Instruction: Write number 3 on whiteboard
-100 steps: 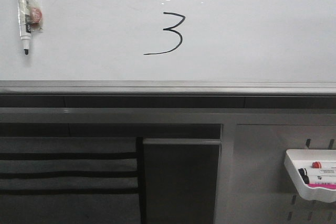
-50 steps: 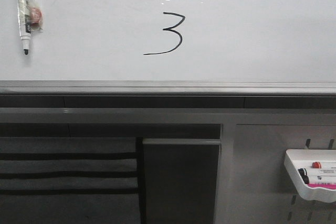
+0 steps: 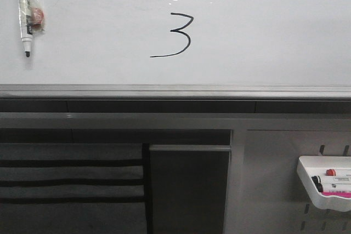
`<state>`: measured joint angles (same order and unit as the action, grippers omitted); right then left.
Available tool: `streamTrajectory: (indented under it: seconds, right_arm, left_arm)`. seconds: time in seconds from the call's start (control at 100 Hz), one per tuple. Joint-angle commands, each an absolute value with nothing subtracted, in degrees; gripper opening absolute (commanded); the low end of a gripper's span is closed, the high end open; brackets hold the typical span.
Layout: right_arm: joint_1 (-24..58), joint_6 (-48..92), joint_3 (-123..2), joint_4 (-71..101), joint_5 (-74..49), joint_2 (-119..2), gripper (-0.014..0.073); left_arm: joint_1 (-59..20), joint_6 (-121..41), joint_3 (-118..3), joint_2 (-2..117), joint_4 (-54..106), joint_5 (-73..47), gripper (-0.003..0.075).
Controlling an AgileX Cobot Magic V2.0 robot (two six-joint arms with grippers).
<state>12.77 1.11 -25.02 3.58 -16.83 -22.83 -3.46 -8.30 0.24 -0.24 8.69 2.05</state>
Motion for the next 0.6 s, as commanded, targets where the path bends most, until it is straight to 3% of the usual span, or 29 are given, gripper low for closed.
streamTrajectory:
  seconds: [0.0,0.47,0.59]
  right_arm:
    - [12.4,1.3,-26.5,3.0,-12.4,-23.1,-0.0069]
    - [12.4,1.3,-26.5,3.0,-12.4,-23.1,-0.0069]
    - [10.6,1.3,-23.7,3.0,-11.0,-18.3,-0.0069]
  left_arm:
    - [-3.6,-8.2,0.7,-1.8,9.0,6.1,-0.002]
    - [-3.6,-8.2,0.7,-1.8,9.0,6.1,-0.002]
    - [-3.6,-8.2,0.7,-1.8,9.0,6.1,-0.002]
